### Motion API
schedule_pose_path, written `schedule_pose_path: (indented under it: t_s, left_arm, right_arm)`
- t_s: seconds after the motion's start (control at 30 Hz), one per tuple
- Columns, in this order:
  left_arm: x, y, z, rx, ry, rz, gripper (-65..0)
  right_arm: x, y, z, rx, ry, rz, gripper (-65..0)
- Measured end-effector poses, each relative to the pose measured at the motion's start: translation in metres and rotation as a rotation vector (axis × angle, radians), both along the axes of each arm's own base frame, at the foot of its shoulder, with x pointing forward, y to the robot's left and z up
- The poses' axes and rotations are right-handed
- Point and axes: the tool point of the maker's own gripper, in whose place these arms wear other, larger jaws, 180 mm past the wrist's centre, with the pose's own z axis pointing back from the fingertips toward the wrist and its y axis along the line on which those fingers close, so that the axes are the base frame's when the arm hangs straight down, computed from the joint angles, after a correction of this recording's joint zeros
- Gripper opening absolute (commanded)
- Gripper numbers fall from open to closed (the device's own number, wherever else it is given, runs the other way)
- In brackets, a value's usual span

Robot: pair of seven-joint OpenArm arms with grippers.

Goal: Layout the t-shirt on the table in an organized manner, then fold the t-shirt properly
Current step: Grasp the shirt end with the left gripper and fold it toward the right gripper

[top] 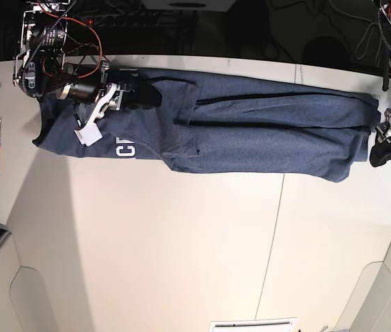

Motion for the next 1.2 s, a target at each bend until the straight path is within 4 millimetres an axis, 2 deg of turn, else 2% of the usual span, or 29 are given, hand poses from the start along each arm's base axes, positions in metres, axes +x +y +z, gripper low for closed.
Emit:
schedule_pose_path:
  t_s: [0.17,0.33,0.43,0.7,1.07,1.2]
  left_arm:
    - [-0.01,0.009,-0.008,-0.016,0.029,0.033,-28.2]
    - [-0.036,0.016,-0.037,-0.06,0.079,0.096,-19.7]
    - [-0.047,0.017,-0.045,-0.066,0.087,0.12,-19.6]
    - [-0.042,0.015,-0.041,-0.094,0.059,0.127,-19.6]
    - [-0.025,-0.036,-0.053,-0.161,0.068,0.006,-19.7]
    - [-0.024,-0.037,-0.053,-0.163,0.063,0.005,-20.0]
  right_arm:
    - [0.0,0.0,0.0,0.0,0.0,0.0,-36.8]
    - [0.0,0.0,0.0,0.0,0.0,0.0,-36.8]
    - [0.0,0.0,0.0,0.0,-0.001,-0.001,-36.8]
    - [0.001,0.0,0.001,0.001,-0.007,-0.002,-36.8]
    - [0.002,0.0,0.001,0.002,-0.009,-0.003,-36.8]
    - [0.002,0.0,0.001,0.001,-0.009,-0.003,-36.8]
